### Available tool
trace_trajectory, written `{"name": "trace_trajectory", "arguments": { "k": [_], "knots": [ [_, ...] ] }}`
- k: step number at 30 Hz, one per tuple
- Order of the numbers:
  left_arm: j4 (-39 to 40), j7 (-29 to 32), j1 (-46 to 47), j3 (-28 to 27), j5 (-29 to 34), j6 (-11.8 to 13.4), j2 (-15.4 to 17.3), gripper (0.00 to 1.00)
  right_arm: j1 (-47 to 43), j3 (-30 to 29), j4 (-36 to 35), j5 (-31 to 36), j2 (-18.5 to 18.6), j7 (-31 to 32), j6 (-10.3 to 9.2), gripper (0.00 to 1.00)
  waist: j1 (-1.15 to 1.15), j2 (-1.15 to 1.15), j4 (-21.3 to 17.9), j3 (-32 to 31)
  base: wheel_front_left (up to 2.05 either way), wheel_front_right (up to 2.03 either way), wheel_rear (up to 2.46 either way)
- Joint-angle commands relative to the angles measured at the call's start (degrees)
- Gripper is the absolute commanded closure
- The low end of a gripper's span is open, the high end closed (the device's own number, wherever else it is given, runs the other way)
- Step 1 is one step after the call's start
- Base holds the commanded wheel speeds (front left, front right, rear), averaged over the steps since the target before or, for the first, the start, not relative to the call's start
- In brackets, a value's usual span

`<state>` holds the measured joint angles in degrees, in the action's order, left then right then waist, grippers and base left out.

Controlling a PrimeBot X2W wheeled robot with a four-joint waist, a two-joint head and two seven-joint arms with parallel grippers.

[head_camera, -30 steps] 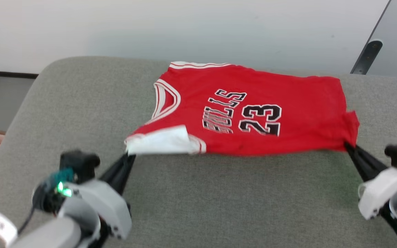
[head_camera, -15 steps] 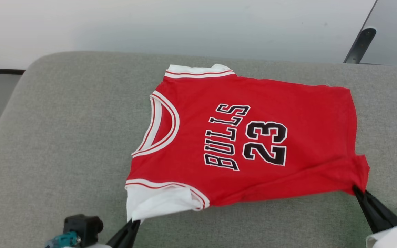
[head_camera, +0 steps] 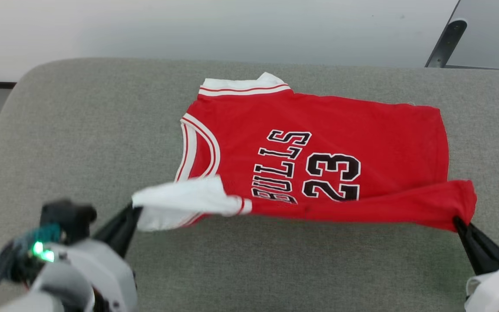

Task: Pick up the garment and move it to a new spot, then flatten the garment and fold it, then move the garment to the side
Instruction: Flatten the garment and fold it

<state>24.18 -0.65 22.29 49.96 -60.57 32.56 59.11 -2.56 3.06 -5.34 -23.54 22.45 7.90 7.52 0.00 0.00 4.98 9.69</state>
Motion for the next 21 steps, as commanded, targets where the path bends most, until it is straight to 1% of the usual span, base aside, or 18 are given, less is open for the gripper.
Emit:
{"name": "trace_trajectory", "arguments": {
  "k": [1, 4, 7, 8, 11, 12, 14, 17, 21],
  "knots": [
    [-1.7, 2.2, 3.8, 0.4, 1.4, -2.0, -0.3, 1.00, 1.6, -0.7, 0.0, 0.9, -0.8, 2.3, -0.06, 1.00, 0.00, 0.00, -0.3, 0.2, 0.00, 0.00, 0.00],
    [-5.8, 6.0, 9.8, 1.2, 2.9, -6.2, -2.1, 1.00, 4.4, -1.6, 0.7, 1.7, -2.1, 6.0, -0.05, 1.00, 0.00, 0.00, -0.7, 0.7, 0.00, 0.00, 0.00],
    [-11.4, 9.1, 15.7, 2.3, 4.1, -11.2, -5.0, 1.00, 7.1, -2.3, 2.0, 2.2, -3.3, 9.6, -0.06, 1.00, 0.00, 0.00, -0.9, 1.5, 0.00, 0.00, 0.00],
    [-11.4, 9.1, 15.7, 2.3, 4.1, -11.2, -5.0, 1.00, 7.1, -2.3, 2.0, 2.2, -3.3, 9.6, -0.06, 1.00, 0.00, 0.00, -0.9, 1.5, 0.00, 0.00, 0.00],
    [-18.2, 11.8, 21.1, 3.6, 4.9, -16.3, -8.3, 1.00, 10.3, -3.5, 3.3, 2.9, -4.6, 13.0, -0.06, 1.00, 0.00, 0.00, -1.2, 2.5, 0.00, 0.00, 0.00],
    [-22.9, 13.3, 24.1, 4.4, 4.8, -19.8, -10.7, 1.00, 12.0, -3.8, 4.1, 3.6, -5.3, 15.1, -0.05, 1.00, 0.00, 0.00, -1.4, 3.3, 0.00, 0.00, 0.00],
    [-27.2, 14.6, 26.9, 4.9, 4.8, -22.9, -12.7, 1.00, 13.7, -4.5, 5.0, 4.4, -6.4, 17.4, -0.05, 1.00, 0.00, 0.00, -1.7, 4.2, 0.00, 0.00, 0.00],
    [-33.6, 16.3, 30.0, 6.2, 4.6, -26.9, -15.7, 1.00, 15.9, -5.2, 5.8, 5.7, -7.4, 20.5, -0.05, 1.00, 0.00, 0.00, -1.9, 5.3, 0.00, 0.00, 0.00],
    [-41.5, 19.1, 33.0, 7.6, 3.5, -31.3, -18.9, 1.00, 18.1, -5.4, 6.7, 6.8, -8.5, 24.7, -0.05, 1.00, 0.00, 0.00, -2.1, 6.7, 0.00, 0.00, 0.00]
  ]
}}
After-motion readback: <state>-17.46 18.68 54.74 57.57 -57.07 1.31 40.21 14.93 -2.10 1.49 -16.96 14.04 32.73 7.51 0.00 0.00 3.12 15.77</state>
